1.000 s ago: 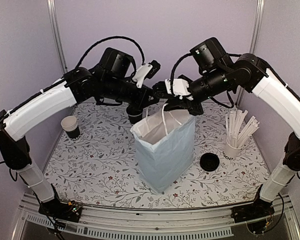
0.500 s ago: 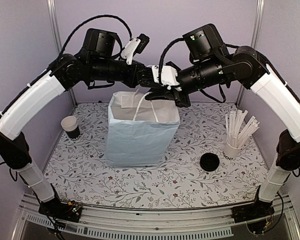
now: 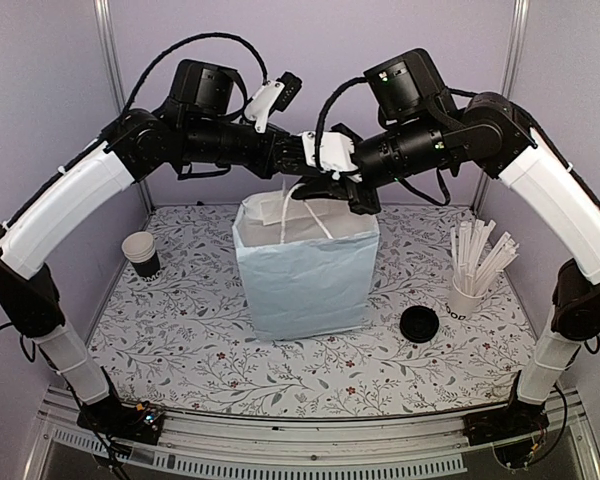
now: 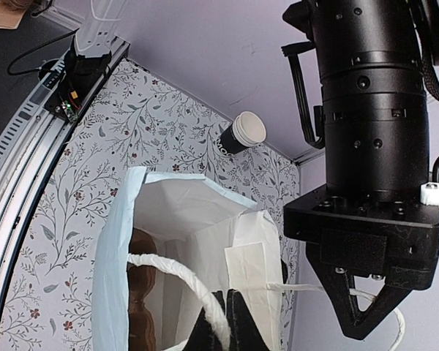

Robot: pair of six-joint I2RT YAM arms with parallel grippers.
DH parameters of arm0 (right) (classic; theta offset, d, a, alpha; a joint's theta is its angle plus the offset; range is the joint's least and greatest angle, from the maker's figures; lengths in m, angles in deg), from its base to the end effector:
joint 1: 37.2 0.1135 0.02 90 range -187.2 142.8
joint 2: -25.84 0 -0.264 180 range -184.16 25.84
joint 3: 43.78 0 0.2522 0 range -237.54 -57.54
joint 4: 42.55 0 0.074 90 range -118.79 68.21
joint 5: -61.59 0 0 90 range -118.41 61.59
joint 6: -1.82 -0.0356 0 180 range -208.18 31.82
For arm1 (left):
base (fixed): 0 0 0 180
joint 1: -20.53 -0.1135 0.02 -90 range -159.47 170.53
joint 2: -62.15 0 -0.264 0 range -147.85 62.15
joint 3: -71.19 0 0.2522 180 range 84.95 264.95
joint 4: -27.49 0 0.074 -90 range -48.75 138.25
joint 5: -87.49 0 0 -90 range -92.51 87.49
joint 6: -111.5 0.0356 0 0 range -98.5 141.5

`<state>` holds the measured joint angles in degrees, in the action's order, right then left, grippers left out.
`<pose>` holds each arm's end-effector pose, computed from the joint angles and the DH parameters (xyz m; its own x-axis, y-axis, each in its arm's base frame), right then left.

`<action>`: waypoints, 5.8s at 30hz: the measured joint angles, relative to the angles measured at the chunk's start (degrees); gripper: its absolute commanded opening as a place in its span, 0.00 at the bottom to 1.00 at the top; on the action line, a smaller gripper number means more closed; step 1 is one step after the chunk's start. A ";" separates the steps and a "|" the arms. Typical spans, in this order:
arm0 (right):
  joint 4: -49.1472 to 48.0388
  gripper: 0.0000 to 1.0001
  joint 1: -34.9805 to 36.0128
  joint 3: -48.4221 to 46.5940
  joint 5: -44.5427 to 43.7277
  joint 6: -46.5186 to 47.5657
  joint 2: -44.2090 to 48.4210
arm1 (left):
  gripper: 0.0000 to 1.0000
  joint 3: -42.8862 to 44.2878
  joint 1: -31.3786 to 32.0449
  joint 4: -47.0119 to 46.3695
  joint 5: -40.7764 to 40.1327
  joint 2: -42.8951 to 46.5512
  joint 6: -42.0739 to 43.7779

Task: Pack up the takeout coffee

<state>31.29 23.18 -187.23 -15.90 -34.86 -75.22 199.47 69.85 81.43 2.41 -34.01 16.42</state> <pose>0.1661 0.3078 0.4859 0.5998 -0.5291 -0.6002 -0.7683 -0.1715 -0.6167 0.2347 -0.2777 0.4694 -0.3128 0.2286 -0.9219 0.7828 0.6117 -0.1140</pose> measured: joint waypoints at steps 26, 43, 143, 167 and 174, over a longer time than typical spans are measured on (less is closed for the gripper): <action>-2.91 0.77 -2.05 9.35 2.51 -3.43 0.72 | 0.86 -9.29 -3.87 2.25 -8.96 11.65 1.25; -7.43 0.67 -2.97 10.08 13.09 -8.20 -4.28 | 0.76 -26.80 -9.68 5.53 -4.26 15.28 4.76; -6.14 0.75 -1.51 9.77 12.07 -13.18 -4.09 | 1.00 -25.57 -14.25 1.70 7.54 13.33 9.97; -5.60 0.73 -21.86 35.06 19.67 -12.70 10.01 | 0.70 -31.21 -15.17 9.27 3.34 15.02 17.18; -6.56 0.72 -22.53 35.08 19.58 -13.03 9.77 | 0.04 -30.56 -15.87 9.03 6.49 11.89 19.34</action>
<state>24.73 0.64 -152.15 3.68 -47.89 -65.45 168.91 53.98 90.46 8.91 -22.12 35.76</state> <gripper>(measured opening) 0.721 0.308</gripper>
